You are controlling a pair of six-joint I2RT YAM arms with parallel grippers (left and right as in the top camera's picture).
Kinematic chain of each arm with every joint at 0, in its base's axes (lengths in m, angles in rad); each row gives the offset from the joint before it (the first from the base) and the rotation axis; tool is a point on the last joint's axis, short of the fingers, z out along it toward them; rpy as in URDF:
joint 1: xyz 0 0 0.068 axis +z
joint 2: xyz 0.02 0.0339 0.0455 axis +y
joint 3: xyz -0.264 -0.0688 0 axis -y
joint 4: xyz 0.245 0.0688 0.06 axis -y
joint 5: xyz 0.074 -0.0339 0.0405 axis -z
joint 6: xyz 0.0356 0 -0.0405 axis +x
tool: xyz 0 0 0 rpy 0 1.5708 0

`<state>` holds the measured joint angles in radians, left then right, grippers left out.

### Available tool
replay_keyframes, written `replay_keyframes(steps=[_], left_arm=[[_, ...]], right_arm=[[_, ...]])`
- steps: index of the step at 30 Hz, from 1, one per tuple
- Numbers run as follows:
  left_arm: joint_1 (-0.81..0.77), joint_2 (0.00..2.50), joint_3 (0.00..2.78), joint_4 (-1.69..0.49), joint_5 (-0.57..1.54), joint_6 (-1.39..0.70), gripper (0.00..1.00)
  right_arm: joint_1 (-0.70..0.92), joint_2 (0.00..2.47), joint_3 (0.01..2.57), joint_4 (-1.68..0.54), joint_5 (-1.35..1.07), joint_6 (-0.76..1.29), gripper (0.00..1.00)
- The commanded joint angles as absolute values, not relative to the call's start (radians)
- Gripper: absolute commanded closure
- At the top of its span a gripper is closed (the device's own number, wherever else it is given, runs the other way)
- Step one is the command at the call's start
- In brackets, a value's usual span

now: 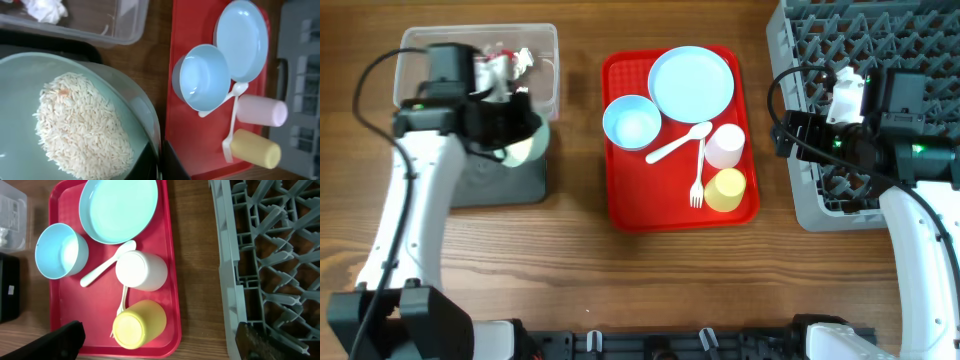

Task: Sort waste into correct bins and load items into the dishwasher rack
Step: 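Tip the green bowl over the black tray to pour out the rice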

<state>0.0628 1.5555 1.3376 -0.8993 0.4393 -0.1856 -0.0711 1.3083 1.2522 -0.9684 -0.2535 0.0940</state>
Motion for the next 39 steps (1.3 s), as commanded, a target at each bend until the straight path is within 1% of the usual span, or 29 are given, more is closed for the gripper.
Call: replay_keyframes(steps=[1, 8, 12, 15, 17, 19, 26, 34, 39], left_arm=[[0.179, 1.542, 1.339, -0.932, 0.678, -0.107, 0.96], [0.348, 1.543, 1.236, -0.937, 0.888, -0.007, 0.96], [0.430, 1.547, 1.195, -0.937, 0.946, 0.002, 0.96], [0.479, 1.562, 1.188, -0.933, 1.071, 0.032, 0.96], [0.495, 1.584, 1.188, -0.933, 1.154, 0.046, 0.96], [0.503, 1.622, 1.187, -0.933, 1.193, 0.050, 0.96], [0.503, 1.768, 1.187, -0.919, 1.234, 0.105, 0.96], [0.507, 1.820, 1.187, -0.860, 1.249, 0.104, 0.96], [0.538, 1.820, 1.187, -0.845, 1.425, 0.104, 0.96]], right_arm=[[-0.074, 1.319, 1.267, -0.965, -0.262, 0.105, 0.01], [-0.074, 1.319, 1.267, -0.965, -0.262, 0.105, 0.00], [-0.074, 1.319, 1.267, -0.966, -0.262, 0.105, 0.01], [-0.074, 1.319, 1.267, -0.965, -0.262, 0.105, 0.01], [-0.074, 1.319, 1.267, -0.965, -0.262, 0.105, 0.01], [-0.074, 1.319, 1.267, -0.965, -0.262, 0.105, 0.01], [-0.074, 1.321, 1.232, -0.947, -0.262, 0.105, 0.01], [-0.074, 1.338, 1.209, -0.908, -0.263, 0.134, 0.00], [-0.074, 1.338, 1.209, -0.899, -0.263, 0.133, 0.00]])
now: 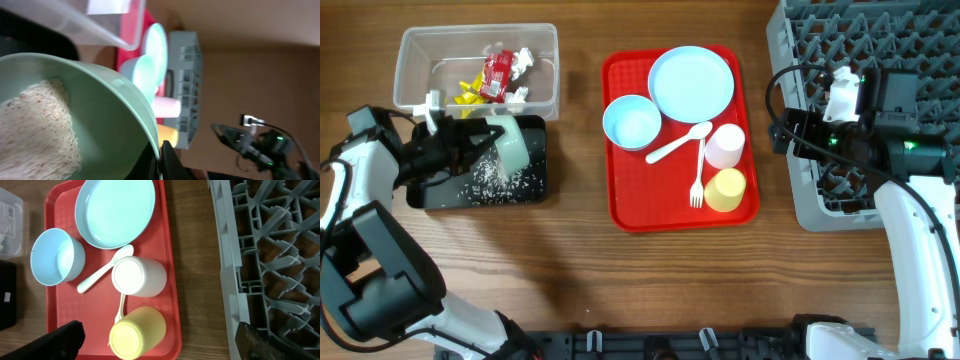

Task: Sort waste into correct bins and load items into the dishwasher rack
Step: 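Tip the green bowl over the black tray to pour out the rice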

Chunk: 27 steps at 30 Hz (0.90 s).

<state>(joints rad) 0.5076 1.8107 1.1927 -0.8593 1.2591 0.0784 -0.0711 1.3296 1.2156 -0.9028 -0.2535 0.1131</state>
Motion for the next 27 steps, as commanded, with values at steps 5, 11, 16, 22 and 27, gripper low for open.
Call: replay_keyframes(steps=[5, 11, 16, 22, 27], left_arm=[[0.582, 1.820, 1.187, -0.861, 1.487, 0.097, 0.96], [0.592, 1.819, 1.187, -0.885, 1.577, 0.075, 0.96], [0.592, 1.819, 1.187, -0.888, 1.577, 0.074, 0.96], [0.592, 1.819, 1.187, -0.887, 1.577, 0.074, 0.96], [0.592, 1.819, 1.187, -0.887, 1.577, 0.075, 0.96]], right_arm=[[-0.074, 1.338, 1.209, -0.897, -0.263, 0.134, 0.00], [-0.074, 1.338, 1.209, -0.901, -0.263, 0.133, 0.00], [-0.074, 1.338, 1.202, -0.905, -0.262, 0.131, 0.00], [-0.074, 1.340, 1.202, -0.906, -0.262, 0.131, 0.00], [-0.074, 1.340, 1.202, -0.905, -0.262, 0.131, 0.00]])
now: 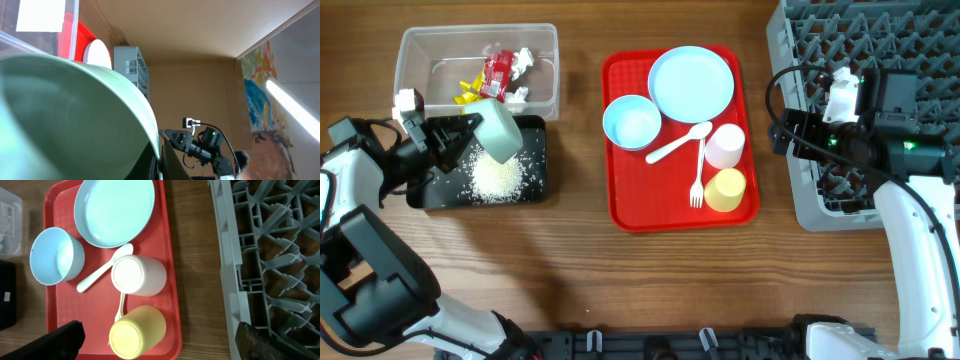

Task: Sort waste into correct bins and load items into the dishwasher rack
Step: 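Tip the green bowl over the black tray to pour out the rice, then return the empty green bowl to the red tray with the left gripper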

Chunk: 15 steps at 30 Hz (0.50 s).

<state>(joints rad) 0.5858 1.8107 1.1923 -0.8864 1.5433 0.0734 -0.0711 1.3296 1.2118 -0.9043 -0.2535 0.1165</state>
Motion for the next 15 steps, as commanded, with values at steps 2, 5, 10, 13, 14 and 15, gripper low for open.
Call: replay_keyframes(steps=[2, 5, 10, 13, 14, 15], left_arm=[[0.592, 1.819, 1.187, -0.887, 1.577, 0.075, 0.96], [0.592, 1.819, 1.187, -0.886, 1.577, 0.075, 0.96], [0.564, 1.817, 1.187, -0.879, 1.555, 0.106, 0.96], [0.502, 1.785, 1.187, -0.879, 1.538, 0.159, 0.96], [0.467, 1.761, 1.188, -0.879, 1.506, 0.175, 0.96], [0.430, 1.736, 1.190, -0.878, 1.459, 0.180, 0.96]], right_arm=[[-0.074, 1.340, 1.202, -0.905, -0.262, 0.131, 0.00], [-0.074, 1.340, 1.202, -0.905, -0.263, 0.131, 0.00], [-0.074, 1.340, 1.202, -0.902, -0.263, 0.133, 0.00], [-0.074, 1.340, 1.202, -0.902, -0.263, 0.133, 0.00], [-0.074, 1.340, 1.202, -0.903, -0.263, 0.133, 0.00], [-0.074, 1.340, 1.202, -0.903, -0.263, 0.133, 0.00]])
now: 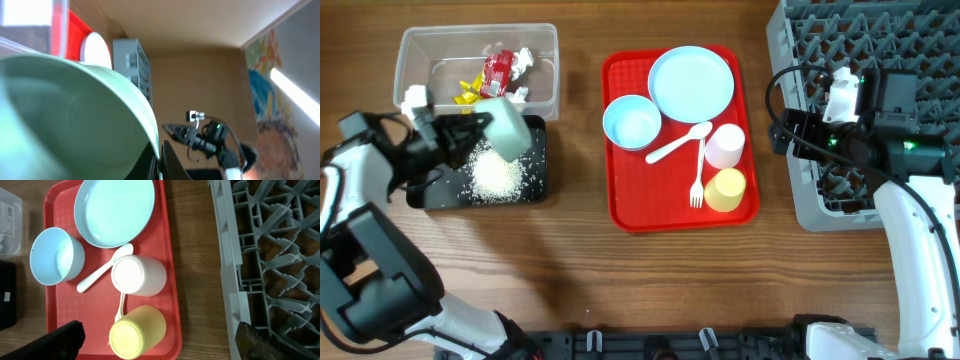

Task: Sort waste into correct bins and load items into the dishwasher rack
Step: 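Return the empty green bowl to the red tray with the left gripper, then reach the right gripper to the yellow cup and grasp it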

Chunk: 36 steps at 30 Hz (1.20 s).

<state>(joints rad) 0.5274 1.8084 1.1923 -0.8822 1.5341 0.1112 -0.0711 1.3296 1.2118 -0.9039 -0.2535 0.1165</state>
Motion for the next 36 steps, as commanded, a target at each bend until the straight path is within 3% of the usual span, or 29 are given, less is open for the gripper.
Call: replay_keyframes(steps=[1, 8, 12, 16, 24, 25, 27, 31, 36], left_arm=[[0.387, 1.707, 1.190, -0.875, 1.406, 0.180, 0.96], [-0.106, 1.528, 1.190, -0.848, 0.812, 0.170, 0.96], [-0.446, 1.556, 1.189, -0.780, 0.325, 0.088, 0.96], [-0.669, 1.635, 1.189, -0.749, 0.025, 0.066, 0.96], [-0.784, 1.851, 1.189, -0.649, -0.044, 0.066, 0.96], [-0.782, 1.855, 1.189, -0.650, -0.044, 0.066, 0.93], [-0.781, 1.851, 1.189, -0.644, -0.064, 0.014, 0.48], [-0.756, 1.790, 1.190, -0.647, -0.118, -0.093, 0.03], [-0.631, 1.566, 1.190, -0.661, -0.117, -0.212, 0.00]], right_arm=[[-0.074, 1.340, 1.202, -0.903, -0.263, 0.133, 0.00], [-0.074, 1.340, 1.202, -0.897, -0.294, 0.136, 0.00], [-0.074, 1.340, 1.202, -0.897, -0.293, 0.138, 0.00], [-0.074, 1.340, 1.202, -0.906, -0.293, 0.138, 0.00], [-0.074, 1.340, 1.202, -0.905, -0.293, 0.133, 0.00], [-0.074, 1.340, 1.202, -0.904, -0.293, 0.133, 0.00], [-0.074, 1.340, 1.202, -0.900, -0.293, 0.130, 0.00], [-0.048, 1.340, 1.202, -0.894, -0.294, 0.105, 0.00], [0.007, 1.340, 1.212, -0.882, -0.294, 0.108, 0.01]])
